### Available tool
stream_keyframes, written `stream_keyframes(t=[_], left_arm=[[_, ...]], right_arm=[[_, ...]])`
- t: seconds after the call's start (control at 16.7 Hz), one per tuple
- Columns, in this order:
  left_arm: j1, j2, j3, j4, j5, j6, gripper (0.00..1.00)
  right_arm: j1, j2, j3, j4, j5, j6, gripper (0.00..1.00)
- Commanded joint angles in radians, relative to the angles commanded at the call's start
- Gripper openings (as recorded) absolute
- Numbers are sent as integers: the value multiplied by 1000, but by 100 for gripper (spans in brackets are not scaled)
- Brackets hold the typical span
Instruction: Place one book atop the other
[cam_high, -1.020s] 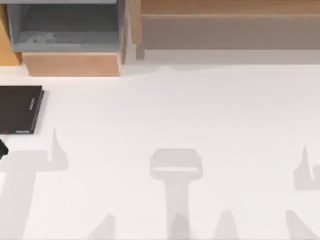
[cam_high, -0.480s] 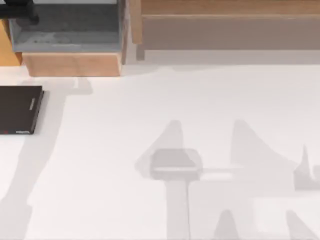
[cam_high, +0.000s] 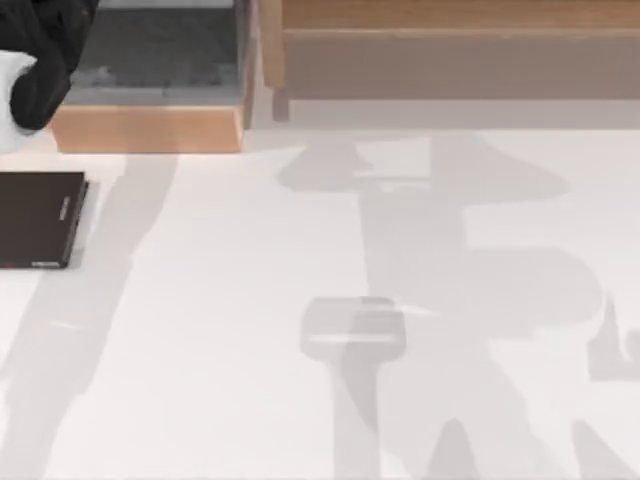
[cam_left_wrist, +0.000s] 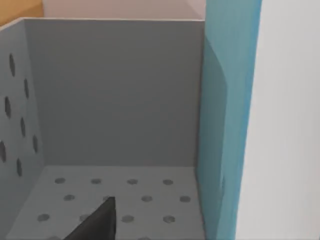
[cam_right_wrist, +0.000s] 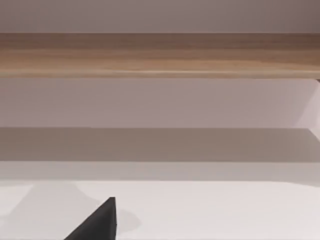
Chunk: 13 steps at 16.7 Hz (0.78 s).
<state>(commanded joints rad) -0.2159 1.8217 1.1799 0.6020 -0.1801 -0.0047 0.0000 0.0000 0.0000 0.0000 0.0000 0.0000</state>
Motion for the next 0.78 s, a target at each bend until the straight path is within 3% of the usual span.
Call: stream_keyframes(t=[0.78], left_arm=[[-8, 139, 154, 24, -5, -1, 100]], right_arm=[[0, 0, 0, 0, 0, 0, 100]])
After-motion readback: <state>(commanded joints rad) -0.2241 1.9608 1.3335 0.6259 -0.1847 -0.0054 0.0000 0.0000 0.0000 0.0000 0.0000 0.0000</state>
